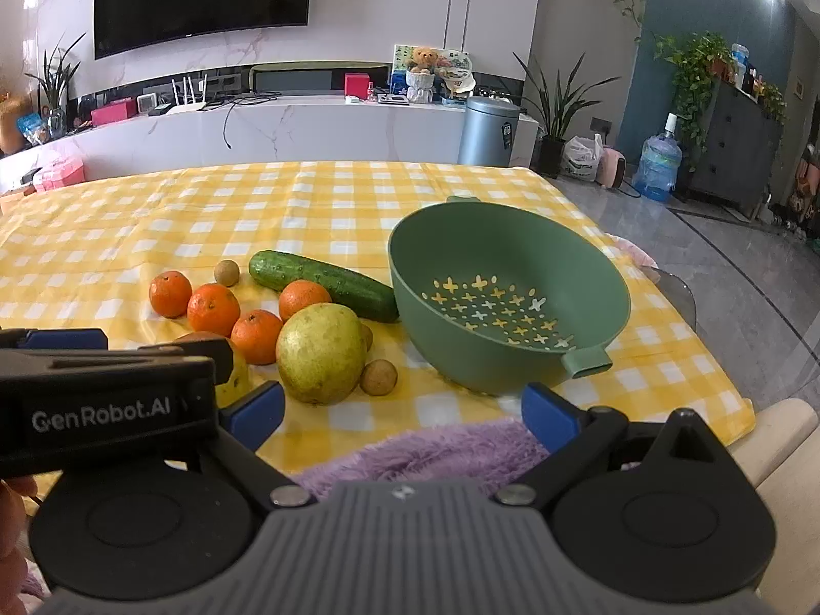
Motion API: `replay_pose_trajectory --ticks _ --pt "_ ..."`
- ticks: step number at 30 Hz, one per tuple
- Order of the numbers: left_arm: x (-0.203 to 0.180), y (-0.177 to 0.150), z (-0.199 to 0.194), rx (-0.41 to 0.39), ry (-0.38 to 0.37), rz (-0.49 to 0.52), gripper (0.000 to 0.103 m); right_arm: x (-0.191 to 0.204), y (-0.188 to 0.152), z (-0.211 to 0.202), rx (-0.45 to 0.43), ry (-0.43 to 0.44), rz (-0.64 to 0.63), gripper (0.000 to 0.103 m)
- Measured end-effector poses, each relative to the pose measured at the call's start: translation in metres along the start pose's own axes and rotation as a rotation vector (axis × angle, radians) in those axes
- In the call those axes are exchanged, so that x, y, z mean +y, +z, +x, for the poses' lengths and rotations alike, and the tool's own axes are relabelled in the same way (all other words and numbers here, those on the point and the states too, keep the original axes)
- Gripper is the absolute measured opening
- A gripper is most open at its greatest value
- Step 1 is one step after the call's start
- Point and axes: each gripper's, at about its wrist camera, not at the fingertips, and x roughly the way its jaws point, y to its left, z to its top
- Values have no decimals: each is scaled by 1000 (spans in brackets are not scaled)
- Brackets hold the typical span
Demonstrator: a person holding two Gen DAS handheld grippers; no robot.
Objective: Organize fruits
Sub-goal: 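Reach the right gripper to the mango and close on it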
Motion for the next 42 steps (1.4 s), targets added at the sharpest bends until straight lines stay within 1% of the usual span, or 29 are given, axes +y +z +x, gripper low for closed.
replay_pose_trajectory --ticks 8,11,12,15,16,19,21,22,23,24,25,27,30,33,35,36,38,40,42 --pt "5 3 -2 -14 -23 -4 101 1 2 -1 6 5 2 95" --pt "12 8 -5 -21 -30 -12 101 4 7 -4 0 27 -12 95" --pt "16 10 -5 -10 -37 -10 101 6 9 -5 -5 39 -12 95" --pt "32 22 -9 14 -93 19 101 10 13 -9 -23 91 4 95" --pt "38 27 -11 10 -92 23 101 10 15 -11 -31 113 14 95" --pt "55 33 -12 -18 -47 3 101 12 23 -14 -52 164 34 95" --pt "69 36 -10 -21 -33 -20 99 11 28 -15 -56 210 60 90" --pt "76 37 -7 -12 -29 -41 97 10 31 -14 -51 233 79 86" --pt "82 38 -5 -3 -27 -60 90 10 33 -12 -40 259 102 76" --pt "89 38 -2 7 -25 -85 85 10 36 -9 -20 296 122 70" --pt "96 39 1 19 -28 -112 82 10 39 -5 8 343 144 63" --pt "106 38 8 54 -39 -151 75 12 43 1 43 396 189 63" --pt "115 37 16 96 -52 -182 73 21 47 11 86 441 219 63" --pt "116 35 21 124 -61 -181 72 35 50 29 162 427 233 63" --pt "115 34 21 131 -69 -175 72 40 48 48 243 411 288 63" --pt "115 34 21 134 -69 -174 65 41 46 58 285 420 324 63" --pt "116 35 22 137 -47 -173 64 42 40 76 349 438 404 62" --pt "120 34 23 147 -54 -176 65 44 34 88 382 413 440 63" --pt "123 34 25 154 -53 -195 65 47 34 93 385 393 433 64"
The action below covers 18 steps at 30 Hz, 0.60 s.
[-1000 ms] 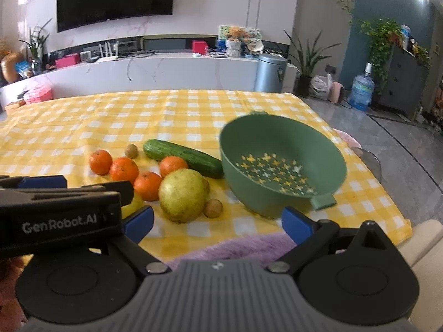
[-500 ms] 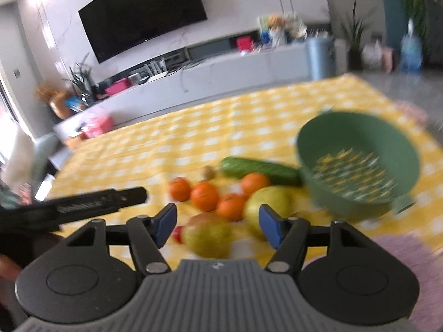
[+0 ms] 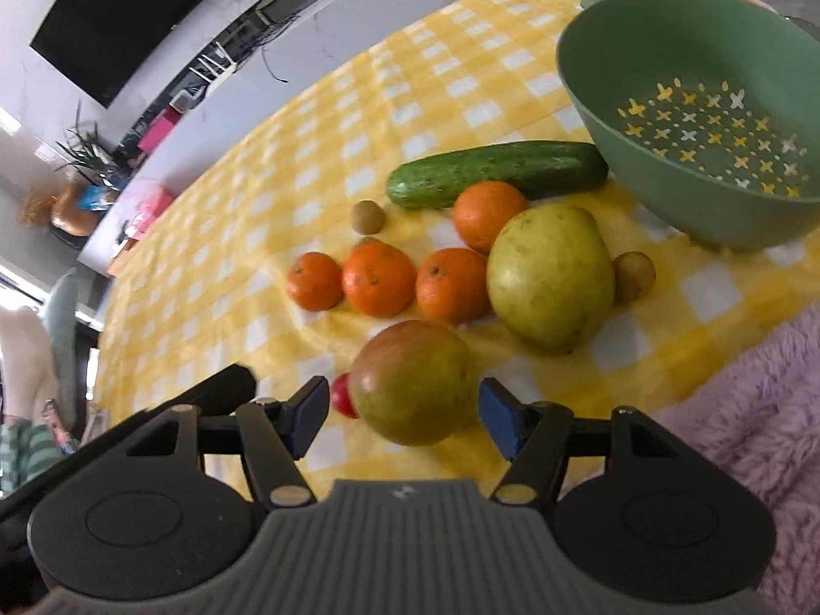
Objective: Organize fruits
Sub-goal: 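Reach the right gripper to the mango and close on it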
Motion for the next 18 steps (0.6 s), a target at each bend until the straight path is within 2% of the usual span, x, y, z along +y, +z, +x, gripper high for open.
replay_pose_trajectory --ticks 5,10,13,18 --pt "10 2 3 10 18 -45 65 6 5 11 9 -25 1 71" --pt "13 1 8 21 50 -44 65 4 14 21 16 -71 52 70" --pt "12 1 10 17 78 -29 65 9 14 28 35 -80 27 70" --pt "16 1 11 21 83 -44 65 18 8 40 38 -121 -21 70"
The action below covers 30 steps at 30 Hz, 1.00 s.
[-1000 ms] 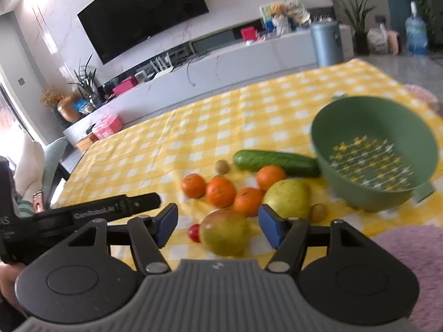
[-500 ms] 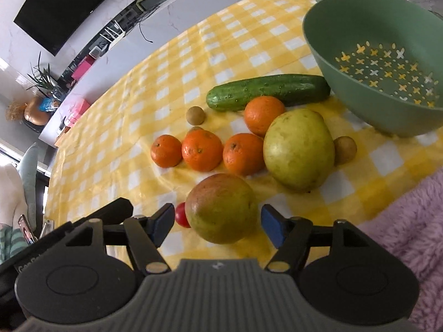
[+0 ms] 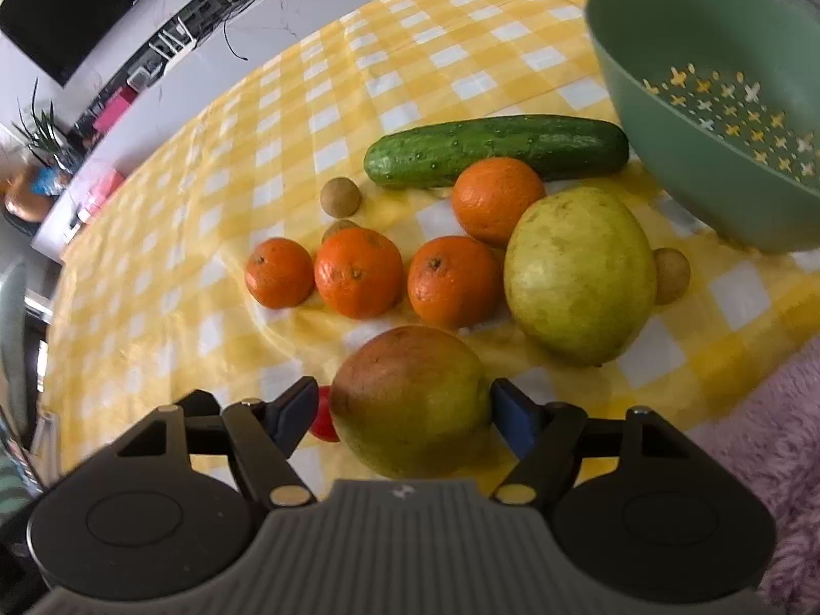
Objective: Organize fruits
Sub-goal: 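Reach the right gripper to the mango and close on it, then lift the mango with the right gripper while the left gripper grasps the yellow pear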
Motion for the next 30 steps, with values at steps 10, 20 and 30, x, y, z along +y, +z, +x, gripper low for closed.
replay_pose_trajectory --ticks 10,20,30 --pt "3 0 2 4 12 -12 65 2 -4 4 -28 -27 -18 66" --pt "3 0 1 2 17 -15 67 -5 -9 -18 -69 78 19 66" --pt "-28 -8 -7 -110 -25 60 89 -37 -10 -67 -180 195 49 66"
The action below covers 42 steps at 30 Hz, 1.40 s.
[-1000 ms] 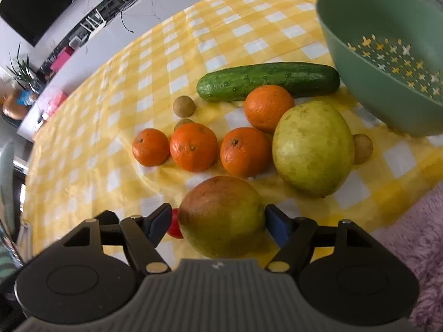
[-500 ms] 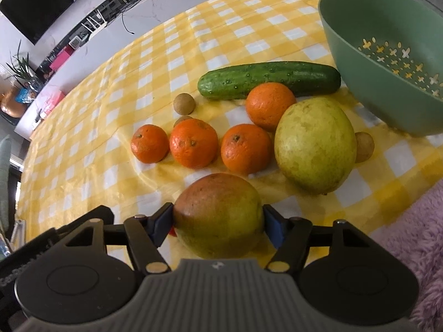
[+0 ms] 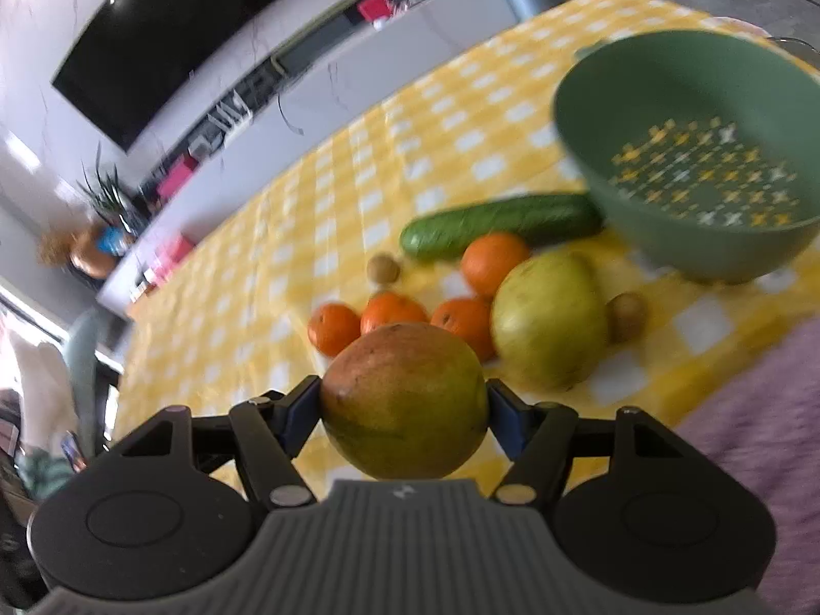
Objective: Organize fruits
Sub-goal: 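Lift the mango with the right gripper while the left gripper grasps the yellow pear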
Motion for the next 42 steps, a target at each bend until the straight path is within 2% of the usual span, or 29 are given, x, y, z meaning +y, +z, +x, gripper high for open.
replay_pose_trajectory --ticks 3,9,13,15,17,21,23,26,30,35,39,42 --pt "-20 -3 -1 -20 -13 95 91 -15 9 -24 -50 7 32 66" --pt "-60 -20 4 -23 -120 247 93 -47 21 -72 -162 16 59 66" --pt "-94 -41 11 -61 -138 343 93 -72 23 -89 -196 20 76 66" --pt "-107 -44 18 -24 -161 384 93 -88 23 -92 -205 49 135 66" --pt "-116 -44 25 14 -176 357 93 -103 22 -92 -210 60 189 66" --pt "-127 -39 39 60 -202 273 93 -114 22 -97 -230 70 197 66" --pt "-130 -36 48 62 -174 234 93 -119 21 -101 -251 90 212 66" --pt "-132 -31 65 103 -93 171 93 -120 20 -104 -288 58 200 66" --pt "-137 -31 82 179 -44 188 93 -130 18 -101 -290 39 202 66" --pt "-141 -29 88 209 -30 208 93 -137 17 -98 -285 49 198 66" --pt "-142 -23 93 221 -30 138 95 -139 16 -98 -285 57 194 66" --pt "-149 -19 102 263 -31 144 98 -140 17 -98 -276 62 190 66"
